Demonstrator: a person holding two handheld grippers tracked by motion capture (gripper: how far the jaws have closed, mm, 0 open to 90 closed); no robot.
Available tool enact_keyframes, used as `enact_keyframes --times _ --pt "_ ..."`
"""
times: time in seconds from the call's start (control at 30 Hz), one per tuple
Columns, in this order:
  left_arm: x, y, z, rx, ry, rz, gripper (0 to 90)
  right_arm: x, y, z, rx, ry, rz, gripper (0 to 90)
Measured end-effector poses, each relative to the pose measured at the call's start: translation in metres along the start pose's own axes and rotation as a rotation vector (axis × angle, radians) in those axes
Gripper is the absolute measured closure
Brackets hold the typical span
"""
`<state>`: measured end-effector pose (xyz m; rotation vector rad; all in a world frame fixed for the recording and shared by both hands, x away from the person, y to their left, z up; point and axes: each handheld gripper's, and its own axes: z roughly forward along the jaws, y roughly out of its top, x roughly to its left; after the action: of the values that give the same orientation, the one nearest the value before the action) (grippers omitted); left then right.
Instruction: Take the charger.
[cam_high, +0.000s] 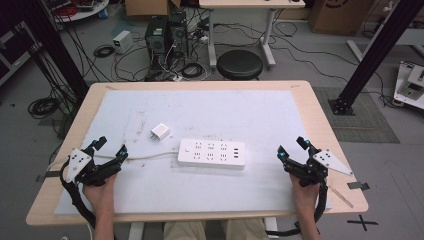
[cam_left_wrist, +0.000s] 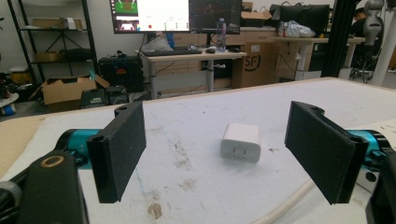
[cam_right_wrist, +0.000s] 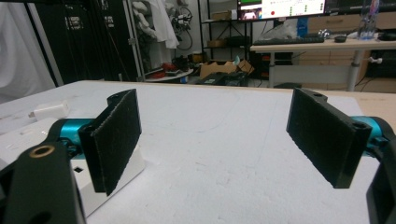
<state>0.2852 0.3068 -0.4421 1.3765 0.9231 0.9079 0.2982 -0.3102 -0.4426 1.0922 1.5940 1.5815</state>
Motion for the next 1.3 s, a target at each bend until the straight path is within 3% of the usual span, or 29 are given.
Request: enact_keyframes --times 0.23,0.47,0.5,0.8,1.03,1.07,1.17,1.23,1.3 --pt "0.0 0.0 0.0 -0.003 -0.007 0.004 20.6 0.0 0.0 -0.001 0.006 0.006 0.014 18.1" --pt "-0.001 0.0 -0.001 -0.014 -0.005 -0.003 21.1 -0.002 0.0 -0.006 -0.046 0.021 0.016 18.1" --pt "-0.001 0.0 -0.001 -0.014 -0.005 -0.003 21.2 -0.001 0.0 -0.008 -0.035 0.012 0.038 18.0" --pt "-0.004 0.001 0.006 -0.012 -0.06 -0.007 23.6 0.0 0.0 -0.008 -0.051 -0.008 -0.018 18.1" --pt "-0.005 0.007 0.007 -0.002 -0.071 -0.005 27.3 0.002 0.0 -0.006 -0.033 -0.011 -0.018 18.1" --pt "-0.003 0.01 0.009 0.015 -0.077 -0.029 27.3 0.003 0.0 -0.003 -0.017 -0.007 -0.054 18.0" --pt "-0.001 0.016 0.011 0.04 -0.1 -0.046 27.3 0.005 0.0 -0.002 -0.008 -0.008 -0.078 18.1" --pt "-0.001 0.02 0.013 0.06 -0.132 -0.07 27.3 0.005 0.0 -0.002 -0.008 -0.009 -0.076 18.1" --pt "0.0 0.023 0.016 0.076 -0.153 -0.069 27.3 0.004 0.0 -0.002 -0.009 -0.008 -0.073 18.0"
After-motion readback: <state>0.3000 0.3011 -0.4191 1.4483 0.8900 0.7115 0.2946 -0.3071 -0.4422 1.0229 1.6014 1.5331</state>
